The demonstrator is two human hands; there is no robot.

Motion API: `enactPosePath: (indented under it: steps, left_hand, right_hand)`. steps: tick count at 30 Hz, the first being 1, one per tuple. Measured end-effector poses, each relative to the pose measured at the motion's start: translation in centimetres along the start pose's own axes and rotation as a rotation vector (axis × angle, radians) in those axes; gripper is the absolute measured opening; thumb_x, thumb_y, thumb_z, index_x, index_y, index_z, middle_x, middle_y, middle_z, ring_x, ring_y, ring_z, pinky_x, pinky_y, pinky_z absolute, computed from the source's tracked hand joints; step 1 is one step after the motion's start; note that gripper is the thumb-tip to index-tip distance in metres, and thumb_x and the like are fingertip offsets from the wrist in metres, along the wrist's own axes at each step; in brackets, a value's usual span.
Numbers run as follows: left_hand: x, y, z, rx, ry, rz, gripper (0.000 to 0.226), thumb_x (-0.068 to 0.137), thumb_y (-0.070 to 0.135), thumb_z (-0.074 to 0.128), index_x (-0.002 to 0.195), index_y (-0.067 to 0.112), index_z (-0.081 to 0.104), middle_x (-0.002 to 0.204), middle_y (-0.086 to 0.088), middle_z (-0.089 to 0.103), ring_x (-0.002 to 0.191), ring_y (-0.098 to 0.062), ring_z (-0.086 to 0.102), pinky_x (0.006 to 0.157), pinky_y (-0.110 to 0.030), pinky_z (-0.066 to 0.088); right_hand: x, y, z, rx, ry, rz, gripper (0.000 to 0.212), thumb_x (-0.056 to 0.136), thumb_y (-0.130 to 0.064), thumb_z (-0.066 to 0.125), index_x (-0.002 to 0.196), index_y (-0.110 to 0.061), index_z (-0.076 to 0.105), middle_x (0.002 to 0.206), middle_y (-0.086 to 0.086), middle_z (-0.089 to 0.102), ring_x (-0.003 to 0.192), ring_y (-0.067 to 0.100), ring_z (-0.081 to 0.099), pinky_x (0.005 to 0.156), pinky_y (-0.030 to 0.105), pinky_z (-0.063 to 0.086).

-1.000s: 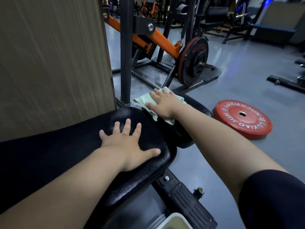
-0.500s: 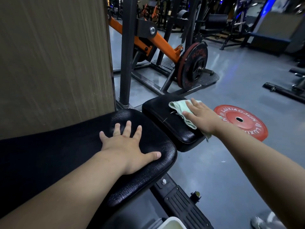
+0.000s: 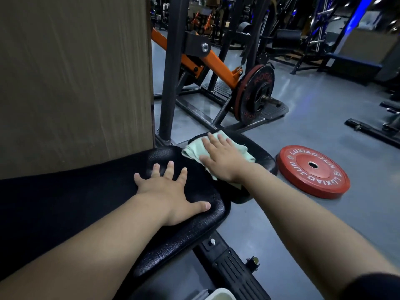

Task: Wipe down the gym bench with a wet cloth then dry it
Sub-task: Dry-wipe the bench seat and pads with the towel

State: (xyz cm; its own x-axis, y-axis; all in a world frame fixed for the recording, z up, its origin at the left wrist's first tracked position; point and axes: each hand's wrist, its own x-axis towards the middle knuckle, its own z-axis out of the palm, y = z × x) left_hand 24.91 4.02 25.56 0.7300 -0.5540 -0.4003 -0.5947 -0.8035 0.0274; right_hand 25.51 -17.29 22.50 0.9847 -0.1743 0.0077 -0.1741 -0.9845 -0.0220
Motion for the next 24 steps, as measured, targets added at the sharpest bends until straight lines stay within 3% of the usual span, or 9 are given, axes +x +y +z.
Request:
enactPosePath:
  steps: [3, 6, 8, 13, 18, 21, 24]
  left_hand:
    - [0.0, 0.0, 0.0, 0.002, 0.012, 0.000, 0.110, 0.070, 0.095, 0.027, 0.155, 0.035, -0.011, 0.162, -0.001, -0.023, 0.150, -0.034, -0.016, 0.115, -0.068, 0.001]
    - [0.2, -0.1, 0.1, 0.003, 0.019, 0.010, 0.110, 0.072, 0.094, 0.027, 0.155, 0.034, -0.012, 0.162, -0.002, -0.024, 0.149, -0.034, -0.018, 0.114, -0.068, -0.001]
    - [0.3, -0.1, 0.3, 0.000, 0.025, 0.015, 0.109, 0.073, 0.093, 0.027, 0.154, 0.034, -0.013, 0.161, -0.003, -0.026, 0.149, -0.035, -0.020, 0.114, -0.069, -0.002]
    - [0.4, -0.2, 0.7, 0.003, 0.044, 0.028, 0.108, 0.073, 0.093, 0.026, 0.154, 0.034, -0.015, 0.160, -0.003, -0.027, 0.148, -0.035, -0.021, 0.114, -0.068, -0.003]
    - [0.4, -0.3, 0.7, 0.008, 0.049, 0.031, 0.108, 0.073, 0.093, 0.025, 0.154, 0.034, -0.015, 0.160, -0.003, -0.028, 0.148, -0.035, -0.022, 0.114, -0.068, -0.003]
    - [0.4, -0.3, 0.7, 0.004, 0.046, 0.038, 0.108, 0.073, 0.093, 0.025, 0.154, 0.034, -0.016, 0.160, -0.003, -0.029, 0.147, -0.035, -0.023, 0.113, -0.069, -0.004]
    - [0.4, -0.4, 0.9, -0.003, 0.052, 0.041, 0.108, 0.073, 0.093, 0.025, 0.153, 0.034, -0.016, 0.160, -0.004, -0.028, 0.147, -0.036, -0.024, 0.113, -0.069, -0.006]
  right_hand:
    - [4.3, -1.1, -0.3, 0.024, 0.057, -0.051, 0.060, 0.101, -0.045, 0.035, 0.151, -0.014, 0.029, 0.161, 0.014, 0.019, 0.150, 0.032, 0.012, 0.120, 0.044, 0.007]
    - [7.0, -2.0, -0.9, 0.071, 0.076, -0.103, 0.047, 0.097, -0.043, 0.047, 0.133, -0.015, 0.052, 0.139, 0.010, 0.046, 0.131, 0.029, 0.042, 0.111, 0.039, 0.023]
    - [7.9, -2.1, -1.1, 0.019, 0.039, -0.141, 0.043, 0.095, -0.045, 0.049, 0.128, -0.019, 0.058, 0.128, 0.006, 0.056, 0.123, 0.027, 0.050, 0.106, 0.038, 0.029]
    - [8.6, -1.0, -1.5, 0.004, -0.048, -0.162, 0.040, 0.092, -0.051, 0.046, 0.118, -0.026, 0.064, 0.119, 0.004, 0.064, 0.116, 0.027, 0.054, 0.100, 0.039, 0.038]
    - [9.8, 0.3, -2.5, 0.060, -0.110, 0.028, 0.039, 0.094, -0.056, 0.034, 0.086, -0.026, 0.058, 0.099, 0.005, 0.061, 0.102, 0.029, 0.057, 0.091, 0.037, 0.045]
    - [10.2, 1.6, -2.6, 0.044, -0.095, 0.104, 0.049, 0.094, -0.058, 0.028, 0.087, -0.024, 0.062, 0.107, 0.008, 0.064, 0.103, 0.030, 0.055, 0.093, 0.039, 0.042]
    - [10.6, 2.5, -2.4, 0.023, -0.089, 0.169, 0.055, 0.094, -0.059, 0.024, 0.104, -0.024, 0.065, 0.124, 0.011, 0.062, 0.114, 0.033, 0.053, 0.099, 0.045, 0.035]
